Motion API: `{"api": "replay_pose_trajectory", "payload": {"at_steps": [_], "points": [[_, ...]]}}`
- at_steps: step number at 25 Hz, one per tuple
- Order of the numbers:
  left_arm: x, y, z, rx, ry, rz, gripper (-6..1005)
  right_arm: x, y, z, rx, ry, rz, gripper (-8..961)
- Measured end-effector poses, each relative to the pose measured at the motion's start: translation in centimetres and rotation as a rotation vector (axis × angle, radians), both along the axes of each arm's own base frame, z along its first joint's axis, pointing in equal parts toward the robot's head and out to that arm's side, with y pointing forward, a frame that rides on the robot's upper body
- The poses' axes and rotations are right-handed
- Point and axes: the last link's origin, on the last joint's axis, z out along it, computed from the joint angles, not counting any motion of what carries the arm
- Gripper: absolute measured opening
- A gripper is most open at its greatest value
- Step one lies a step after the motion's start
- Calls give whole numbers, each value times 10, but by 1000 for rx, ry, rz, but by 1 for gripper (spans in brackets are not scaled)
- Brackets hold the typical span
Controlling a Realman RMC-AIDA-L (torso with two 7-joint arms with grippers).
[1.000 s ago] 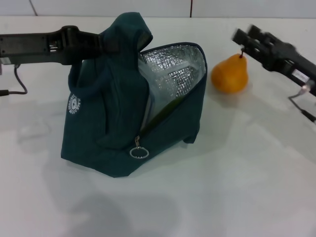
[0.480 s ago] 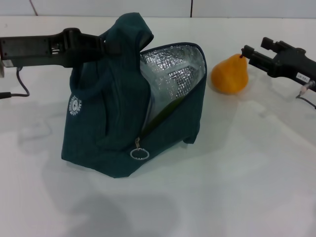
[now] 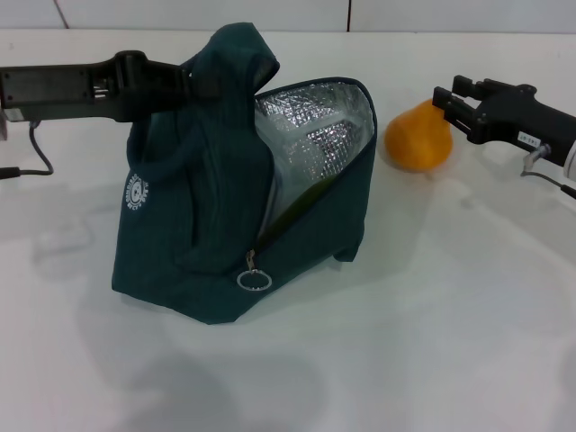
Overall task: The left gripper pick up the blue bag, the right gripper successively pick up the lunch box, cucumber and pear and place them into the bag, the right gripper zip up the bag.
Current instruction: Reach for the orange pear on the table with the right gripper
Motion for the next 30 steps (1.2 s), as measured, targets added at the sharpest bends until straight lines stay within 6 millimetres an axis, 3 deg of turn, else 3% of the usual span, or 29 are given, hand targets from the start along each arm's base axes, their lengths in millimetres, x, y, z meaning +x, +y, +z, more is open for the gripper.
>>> {"api": "replay_pose_trajectory", "payload": {"at_steps": [1, 12, 22, 30], "points": [[0, 0, 0, 0, 1, -1, 95, -1, 0, -1, 3, -7, 8, 356], [0, 0, -1, -3, 2, -2, 96, -2, 2, -2, 9, -25, 11, 132], [0, 0, -1, -2, 2, -2, 98, -1, 2, -1, 12, -23, 9, 32], [0, 0, 0, -1, 4, -1, 99, 0, 2, 8, 42, 17, 17, 20]]}}
